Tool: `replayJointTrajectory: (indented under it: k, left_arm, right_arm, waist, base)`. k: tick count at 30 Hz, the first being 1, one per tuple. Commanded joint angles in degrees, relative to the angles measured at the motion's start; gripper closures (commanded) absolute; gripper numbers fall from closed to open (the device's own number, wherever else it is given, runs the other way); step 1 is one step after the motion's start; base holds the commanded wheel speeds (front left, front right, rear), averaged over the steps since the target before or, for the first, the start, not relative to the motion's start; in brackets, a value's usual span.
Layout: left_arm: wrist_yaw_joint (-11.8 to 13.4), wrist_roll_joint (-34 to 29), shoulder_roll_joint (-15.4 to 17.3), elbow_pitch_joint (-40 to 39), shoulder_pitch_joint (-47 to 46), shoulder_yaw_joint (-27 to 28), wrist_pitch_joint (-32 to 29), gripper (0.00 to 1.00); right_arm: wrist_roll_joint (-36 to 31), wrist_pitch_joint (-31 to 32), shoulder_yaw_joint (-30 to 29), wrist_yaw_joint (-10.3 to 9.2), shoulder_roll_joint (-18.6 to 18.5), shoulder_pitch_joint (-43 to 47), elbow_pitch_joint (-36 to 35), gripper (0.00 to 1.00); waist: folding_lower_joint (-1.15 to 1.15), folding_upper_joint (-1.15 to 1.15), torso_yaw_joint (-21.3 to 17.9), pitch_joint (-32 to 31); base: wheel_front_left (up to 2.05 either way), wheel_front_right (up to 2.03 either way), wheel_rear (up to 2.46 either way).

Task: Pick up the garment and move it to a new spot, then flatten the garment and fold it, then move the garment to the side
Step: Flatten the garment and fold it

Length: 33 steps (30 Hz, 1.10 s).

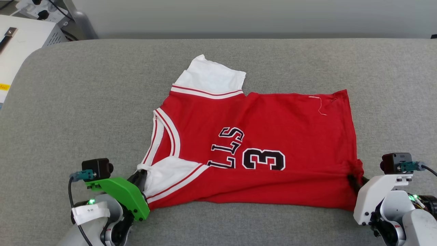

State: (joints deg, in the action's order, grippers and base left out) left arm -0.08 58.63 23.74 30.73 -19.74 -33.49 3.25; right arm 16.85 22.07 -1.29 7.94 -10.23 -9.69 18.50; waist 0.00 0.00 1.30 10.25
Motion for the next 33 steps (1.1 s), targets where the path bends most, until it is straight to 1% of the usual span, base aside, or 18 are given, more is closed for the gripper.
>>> replayJointTrajectory:
  k: [1,3,7,10,14,15,17,18,19,20,21,22,23,24,27,29,33]
  left_arm:
    - [-0.44,-0.36,0.00,0.65,-1.43,-0.20,0.31,0.00]
    - [-0.67,-0.78,0.14,1.47,-1.91,-0.28,0.84,0.00]
    - [-0.17,-1.35,1.08,1.99,-2.36,0.08,1.68,0.00]
    - [0.31,-1.71,2.51,1.21,-2.60,0.23,1.22,0.00]
    - [0.74,-1.30,5.24,-1.04,-2.51,0.36,-1.72,0.00]
    - [0.73,-0.79,5.90,-1.80,-2.33,0.41,-3.04,0.00]
    - [0.69,0.49,7.60,-4.02,-1.87,-0.07,-7.58,0.00]
    - [0.70,1.73,8.68,-5.89,-1.41,-0.51,-11.31,0.00]
    - [0.76,2.31,9.25,-7.03,-1.15,-0.73,-13.08,0.00]
    - [1.19,3.47,10.45,-9.38,-0.59,-0.98,-16.32,0.00]
    - [1.44,4.10,11.00,-10.55,-0.25,-1.10,-17.90,0.00]
    - [2.27,5.39,12.07,-12.76,0.49,-1.17,-20.77,0.00]
    - [2.80,6.00,12.54,-13.83,0.91,-1.15,-22.01,0.00]
    - [4.51,8.64,13.63,-16.93,2.44,-1.11,-26.28,0.00]
    - [6.72,10.24,14.73,-19.43,3.80,-1.37,-29.72,0.00]
    - [7.74,10.47,14.83,-19.69,4.43,-1.73,-30.64,0.00]
    - [8.15,10.97,13.88,-18.78,4.88,-2.79,-32.10,0.00]
  right_arm:
    - [0.45,-1.22,0.41,-0.45,0.10,-0.64,0.84,0.00]
    - [0.68,-3.86,0.26,-0.45,0.16,-0.44,0.98,0.00]
    - [-0.24,-12.03,-0.93,-0.45,0.50,0.28,-0.46,0.00]
    - [-2.18,-17.67,-1.96,-0.45,0.67,0.91,-1.78,0.00]
    - [-4.88,-22.63,-3.71,-0.45,1.91,2.09,-4.01,0.00]
    - [-5.27,-23.09,-3.87,-0.45,2.26,2.44,-4.67,0.00]
    - [-5.96,-23.57,-4.40,-0.45,3.01,3.24,-6.36,0.00]
    - [-6.25,-23.61,-4.57,-0.45,3.47,3.86,-7.62,0.00]
    - [-6.38,-23.46,-4.63,-0.45,3.68,4.23,-8.27,0.00]
    - [-6.62,-23.08,-4.77,-0.45,4.08,4.92,-9.66,0.00]
    - [-6.71,-22.90,-4.83,-0.45,4.27,5.23,-10.35,0.00]
    - [-6.81,-22.39,-5.02,-0.45,4.66,5.85,-11.63,0.00]
    - [-6.87,-22.11,-5.08,-0.45,4.83,6.16,-12.30,0.00]
    - [-7.02,-21.15,-5.31,-0.45,5.36,7.06,-14.37,0.00]
    - [-7.12,-20.03,-5.27,-0.45,5.85,7.49,-16.16,0.00]
    - [-7.21,-19.49,-5.09,-0.45,5.99,7.47,-17.11,0.00]
    - [-7.27,-18.66,-4.98,-0.45,6.14,7.03,-18.14,0.00]
  waist:
    - [0.00,0.00,0.12,-0.38]
    - [0.00,0.00,0.38,-1.21]
    - [0.00,0.00,0.69,-3.10]
    - [0.00,0.00,0.89,-4.54]
    - [0.00,0.00,0.85,-6.44]
    - [0.00,0.00,0.76,-6.72]
    - [0.00,0.00,0.64,-7.03]
    - [0.00,0.00,0.55,-7.18]
    - [0.00,0.00,0.49,-7.20]
    - [0.00,0.00,0.30,-7.10]
    - [0.00,0.00,0.20,-6.99]
    - [0.00,0.00,-0.04,-6.61]
    - [0.00,0.00,-0.15,-6.41]
    - [0.00,0.00,-0.47,-5.66]
    - [0.00,0.00,-1.03,-4.24]
    - [0.00,0.00,-1.43,-3.37]
    - [0.00,0.00,-2.15,-1.82]
  base:
    - [0.00,0.00,0.00]
    - [0.00,0.00,0.00]
    - [0.00,0.00,0.00]
    - [0.00,0.00,0.00]
    - [0.00,0.00,0.00]
    - [0.00,0.00,0.00]
    - [0.00,0.00,0.00]
    - [0.00,0.00,0.00]
    - [0.00,0.00,0.00]
    - [0.00,0.00,0.00]
    - [0.00,0.00,0.00]
    - [0.00,0.00,0.00]
    - [0.00,0.00,0.00]
    - [0.00,0.00,0.00]
    - [0.00,0.00,0.00]
    - [0.00,0.00,0.00]
    - [0.00,0.00,0.00]
